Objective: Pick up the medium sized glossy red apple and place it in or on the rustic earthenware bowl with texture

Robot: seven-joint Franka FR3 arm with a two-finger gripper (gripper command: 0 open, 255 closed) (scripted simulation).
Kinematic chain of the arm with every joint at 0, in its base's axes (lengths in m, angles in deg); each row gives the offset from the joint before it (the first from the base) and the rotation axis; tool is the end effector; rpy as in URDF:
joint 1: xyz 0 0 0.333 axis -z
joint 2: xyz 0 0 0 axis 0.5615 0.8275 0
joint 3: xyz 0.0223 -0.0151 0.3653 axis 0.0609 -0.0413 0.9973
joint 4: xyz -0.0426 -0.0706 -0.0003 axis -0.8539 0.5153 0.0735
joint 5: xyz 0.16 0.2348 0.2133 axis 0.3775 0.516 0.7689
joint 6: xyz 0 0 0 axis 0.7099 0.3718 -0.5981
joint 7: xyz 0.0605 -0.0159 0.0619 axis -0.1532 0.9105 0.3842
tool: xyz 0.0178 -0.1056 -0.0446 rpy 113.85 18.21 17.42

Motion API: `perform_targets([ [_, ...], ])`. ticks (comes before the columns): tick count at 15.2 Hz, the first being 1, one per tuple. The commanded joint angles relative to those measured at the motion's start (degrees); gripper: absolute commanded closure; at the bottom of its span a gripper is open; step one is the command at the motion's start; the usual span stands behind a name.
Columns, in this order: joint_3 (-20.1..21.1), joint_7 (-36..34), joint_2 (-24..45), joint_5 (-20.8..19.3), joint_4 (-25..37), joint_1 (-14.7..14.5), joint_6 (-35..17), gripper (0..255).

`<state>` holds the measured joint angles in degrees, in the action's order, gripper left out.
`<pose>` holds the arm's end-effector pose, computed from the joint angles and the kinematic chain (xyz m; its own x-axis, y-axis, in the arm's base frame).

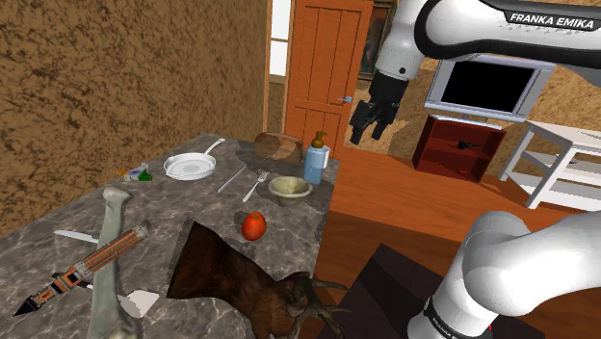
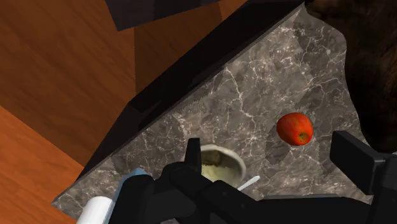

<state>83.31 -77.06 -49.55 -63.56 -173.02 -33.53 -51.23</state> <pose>0.2427 -0.0291 0.6416 0.9716 -0.1925 0.1379 -0.1874 -0.9811 -0.0491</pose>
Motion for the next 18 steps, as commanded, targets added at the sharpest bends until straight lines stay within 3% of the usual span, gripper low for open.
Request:
perform_targets([
  [1,0.00,0.00,0.00,0.00,0.00,0.00,0.00,0],
  [9,2.28,-0.40,14.22,1.14,0.36,-2.45,-10.92,0],
  [18,4.80,-0.84,32.52,1.57,5.79,-4.73,-20.49,0],
])
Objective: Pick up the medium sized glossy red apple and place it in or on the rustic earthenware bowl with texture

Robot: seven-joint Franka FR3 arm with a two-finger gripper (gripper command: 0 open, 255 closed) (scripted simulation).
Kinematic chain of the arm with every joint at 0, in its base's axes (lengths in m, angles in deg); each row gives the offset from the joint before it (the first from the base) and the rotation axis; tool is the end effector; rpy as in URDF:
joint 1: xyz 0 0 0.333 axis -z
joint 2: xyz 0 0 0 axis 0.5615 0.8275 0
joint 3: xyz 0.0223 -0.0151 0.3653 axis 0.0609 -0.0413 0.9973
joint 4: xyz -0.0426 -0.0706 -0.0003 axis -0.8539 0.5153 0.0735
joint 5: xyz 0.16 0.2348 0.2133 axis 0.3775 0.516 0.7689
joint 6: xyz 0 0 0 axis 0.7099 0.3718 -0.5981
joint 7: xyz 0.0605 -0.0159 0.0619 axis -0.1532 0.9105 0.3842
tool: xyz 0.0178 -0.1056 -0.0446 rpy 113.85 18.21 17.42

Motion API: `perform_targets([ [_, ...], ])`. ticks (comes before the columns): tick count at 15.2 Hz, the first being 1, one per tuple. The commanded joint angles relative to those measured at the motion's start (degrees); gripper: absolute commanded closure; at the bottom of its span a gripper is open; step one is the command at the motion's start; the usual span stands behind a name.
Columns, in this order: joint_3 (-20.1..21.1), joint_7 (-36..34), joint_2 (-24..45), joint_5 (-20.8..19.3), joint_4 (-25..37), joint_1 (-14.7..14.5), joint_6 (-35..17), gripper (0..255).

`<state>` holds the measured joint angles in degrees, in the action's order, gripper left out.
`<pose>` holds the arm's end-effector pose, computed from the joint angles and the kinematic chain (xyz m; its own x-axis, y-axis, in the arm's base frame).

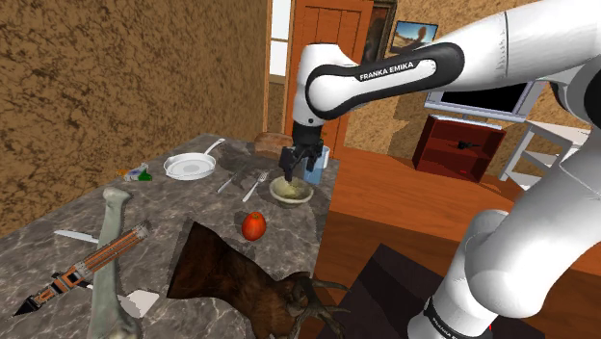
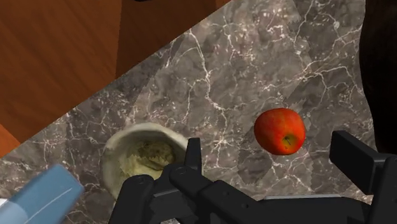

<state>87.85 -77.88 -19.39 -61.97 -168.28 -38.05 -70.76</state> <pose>0.4249 0.0370 0.5349 0.9967 -0.0704 0.0404 -0.0699 -0.9975 -0.0137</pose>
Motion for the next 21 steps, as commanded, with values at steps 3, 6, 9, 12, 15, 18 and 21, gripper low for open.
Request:
perform_targets([
  [3,1.07,-0.24,8.73,-0.19,3.98,-0.88,-3.29,0],
  [6,1.82,-0.54,15.17,-0.55,7.47,-1.55,-5.14,0],
  [9,2.47,-0.87,21.67,-1.08,11.49,-2.28,-6.49,0],
  [12,3.00,-1.21,28.23,-1.73,16.08,-3.10,-7.32,0],
  [15,3.23,-1.42,32.38,-2.17,18.65,-3.62,-8.24,0],
  [18,3.18,-1.49,33.47,-2.29,17.71,-3.65,-10.27,0],
  [21,3.13,-1.57,34.65,-2.41,16.88,-3.68,-12.27,0],
])
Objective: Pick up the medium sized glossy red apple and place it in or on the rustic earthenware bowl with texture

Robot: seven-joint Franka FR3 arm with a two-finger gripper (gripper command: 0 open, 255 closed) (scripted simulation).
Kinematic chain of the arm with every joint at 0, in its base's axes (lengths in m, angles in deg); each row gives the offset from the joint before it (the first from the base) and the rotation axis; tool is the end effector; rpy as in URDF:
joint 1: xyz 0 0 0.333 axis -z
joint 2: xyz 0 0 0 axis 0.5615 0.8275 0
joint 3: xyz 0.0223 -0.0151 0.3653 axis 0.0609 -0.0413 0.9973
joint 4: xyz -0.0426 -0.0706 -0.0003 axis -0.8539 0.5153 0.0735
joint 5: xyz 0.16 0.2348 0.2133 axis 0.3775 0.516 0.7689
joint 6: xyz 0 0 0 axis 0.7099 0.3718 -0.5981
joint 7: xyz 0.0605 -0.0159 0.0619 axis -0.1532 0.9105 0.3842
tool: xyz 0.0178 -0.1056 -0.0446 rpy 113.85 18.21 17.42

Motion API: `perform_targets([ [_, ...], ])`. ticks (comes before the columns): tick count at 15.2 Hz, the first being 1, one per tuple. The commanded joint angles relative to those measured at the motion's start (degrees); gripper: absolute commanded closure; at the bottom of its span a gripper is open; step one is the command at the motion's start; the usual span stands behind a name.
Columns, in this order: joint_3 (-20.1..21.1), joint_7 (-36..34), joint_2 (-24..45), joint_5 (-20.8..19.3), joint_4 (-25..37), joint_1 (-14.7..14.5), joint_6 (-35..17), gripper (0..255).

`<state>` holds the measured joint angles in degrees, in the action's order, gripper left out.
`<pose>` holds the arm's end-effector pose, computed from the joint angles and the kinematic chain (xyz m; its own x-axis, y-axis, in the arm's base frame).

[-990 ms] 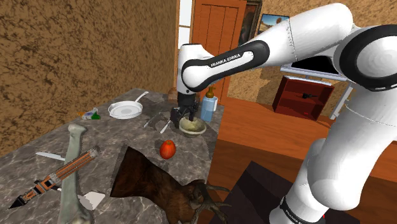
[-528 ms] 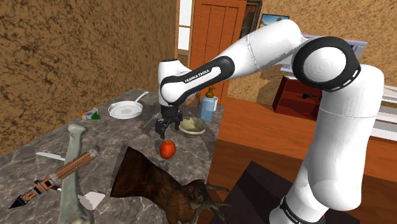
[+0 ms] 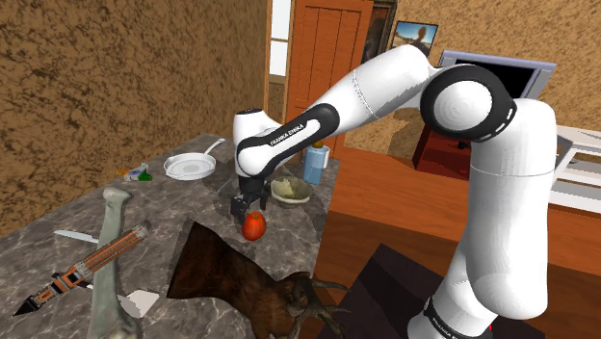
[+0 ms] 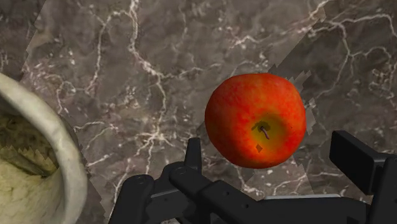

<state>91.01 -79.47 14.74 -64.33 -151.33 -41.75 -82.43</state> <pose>0.5835 0.1159 0.3708 0.9977 0.0419 -0.0525 0.0423 -0.9991 0.0080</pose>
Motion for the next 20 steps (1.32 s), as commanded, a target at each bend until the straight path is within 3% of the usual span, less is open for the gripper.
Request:
perform_targets([
  [1,-0.04,0.01,0.74,-0.07,-0.23,0.01,-0.99,0],
  [8,-0.04,0.01,0.74,-0.07,-0.22,0.01,-0.97,0],
  [9,-0.04,0.01,0.74,-0.07,-0.22,0.01,-0.97,255],
  [20,0.00,0.06,-0.15,0.02,0.16,0.03,0.30,255],
])
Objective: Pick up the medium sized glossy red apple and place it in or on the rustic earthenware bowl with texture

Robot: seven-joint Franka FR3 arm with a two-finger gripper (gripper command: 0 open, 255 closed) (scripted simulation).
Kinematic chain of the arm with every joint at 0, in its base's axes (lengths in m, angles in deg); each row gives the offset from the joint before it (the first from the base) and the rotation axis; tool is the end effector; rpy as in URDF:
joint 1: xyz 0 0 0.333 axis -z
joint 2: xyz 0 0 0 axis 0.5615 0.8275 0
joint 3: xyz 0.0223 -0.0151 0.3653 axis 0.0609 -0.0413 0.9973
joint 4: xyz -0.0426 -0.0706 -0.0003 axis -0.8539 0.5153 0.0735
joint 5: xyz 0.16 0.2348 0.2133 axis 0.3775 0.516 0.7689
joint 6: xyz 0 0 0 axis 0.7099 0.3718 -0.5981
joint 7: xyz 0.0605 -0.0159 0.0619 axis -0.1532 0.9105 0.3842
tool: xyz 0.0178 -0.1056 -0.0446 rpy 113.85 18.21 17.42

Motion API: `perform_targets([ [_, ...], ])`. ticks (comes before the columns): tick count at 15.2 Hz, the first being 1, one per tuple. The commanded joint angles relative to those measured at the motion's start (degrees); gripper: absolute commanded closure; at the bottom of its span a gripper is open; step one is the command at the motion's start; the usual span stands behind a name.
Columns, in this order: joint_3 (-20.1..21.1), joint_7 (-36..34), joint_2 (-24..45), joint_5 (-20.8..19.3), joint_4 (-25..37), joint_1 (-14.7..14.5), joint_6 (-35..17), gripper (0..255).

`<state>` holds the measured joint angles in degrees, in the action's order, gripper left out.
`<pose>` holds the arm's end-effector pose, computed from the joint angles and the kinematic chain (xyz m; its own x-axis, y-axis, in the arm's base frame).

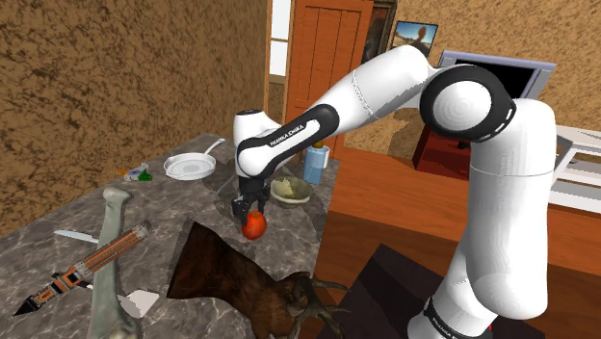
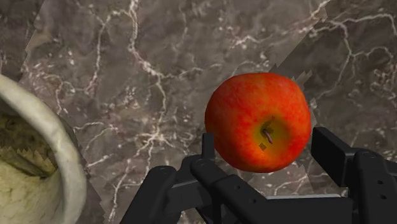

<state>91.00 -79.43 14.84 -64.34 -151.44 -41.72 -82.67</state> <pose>0.5836 0.1156 0.3693 0.9978 0.0420 -0.0520 0.0425 -0.9991 0.0079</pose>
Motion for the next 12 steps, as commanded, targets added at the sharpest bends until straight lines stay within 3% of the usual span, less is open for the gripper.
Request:
perform_targets([
  [1,0.03,0.05,-0.69,0.07,0.48,0.02,1.18,255],
  [12,0.17,0.32,-4.81,0.48,3.70,0.12,8.51,255],
])
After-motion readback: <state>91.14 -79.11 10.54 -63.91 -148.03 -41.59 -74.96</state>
